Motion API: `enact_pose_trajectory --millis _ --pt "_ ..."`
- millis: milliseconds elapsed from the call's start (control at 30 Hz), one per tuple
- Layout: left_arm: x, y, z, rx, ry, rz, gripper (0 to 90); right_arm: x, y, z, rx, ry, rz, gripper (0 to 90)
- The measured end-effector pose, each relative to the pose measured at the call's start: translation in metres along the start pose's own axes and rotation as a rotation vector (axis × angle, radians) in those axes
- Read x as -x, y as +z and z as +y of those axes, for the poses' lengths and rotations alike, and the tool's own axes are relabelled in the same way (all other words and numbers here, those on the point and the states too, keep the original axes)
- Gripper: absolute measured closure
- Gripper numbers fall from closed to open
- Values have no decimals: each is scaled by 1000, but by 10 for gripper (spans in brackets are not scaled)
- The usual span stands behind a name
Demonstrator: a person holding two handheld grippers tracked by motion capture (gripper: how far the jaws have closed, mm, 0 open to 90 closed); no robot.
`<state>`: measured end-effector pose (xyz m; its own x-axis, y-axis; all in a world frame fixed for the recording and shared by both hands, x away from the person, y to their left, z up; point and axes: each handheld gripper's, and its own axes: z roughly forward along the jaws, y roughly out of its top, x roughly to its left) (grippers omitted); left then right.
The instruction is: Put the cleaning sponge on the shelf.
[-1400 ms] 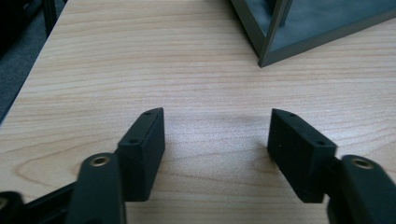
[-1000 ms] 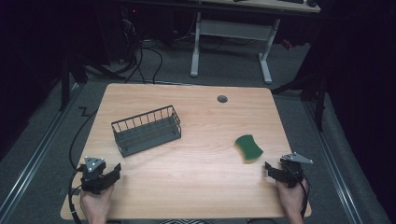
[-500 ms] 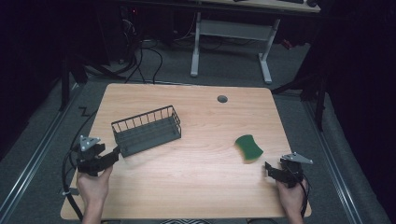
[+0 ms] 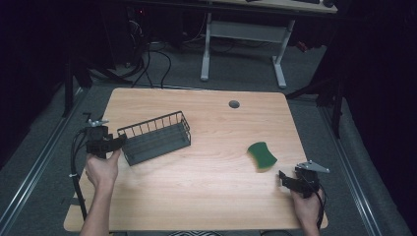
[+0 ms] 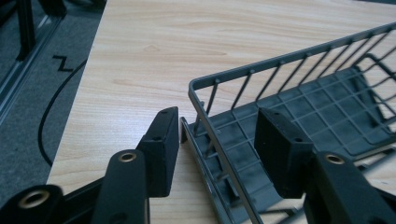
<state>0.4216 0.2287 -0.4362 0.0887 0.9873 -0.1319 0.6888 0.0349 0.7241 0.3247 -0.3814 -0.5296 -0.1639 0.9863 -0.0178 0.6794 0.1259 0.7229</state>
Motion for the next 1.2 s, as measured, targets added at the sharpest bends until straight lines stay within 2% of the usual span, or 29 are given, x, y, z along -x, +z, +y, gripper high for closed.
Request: enact_pose_trajectory --millis 167,333,567,733,900,1200 --pt "3 6 1 -4 -7 8 579 0 0 0 0 -1 1 302" --pt "4 14 3 -33 -11 30 656 0 0 0 0 -3 3 302" --pt "4 17 4 -36 -30 59 739 0 0 0 1 -7 7 301" --pt "5 18 5 -31 -45 71 753 -1 0 0 0 -6 8 301" --pt "8 20 6 -34 -43 73 762 -1 0 0 0 -7 8 301" --pt "19 26 9 -20 -65 43 772 -1 0 0 0 -7 8 301"
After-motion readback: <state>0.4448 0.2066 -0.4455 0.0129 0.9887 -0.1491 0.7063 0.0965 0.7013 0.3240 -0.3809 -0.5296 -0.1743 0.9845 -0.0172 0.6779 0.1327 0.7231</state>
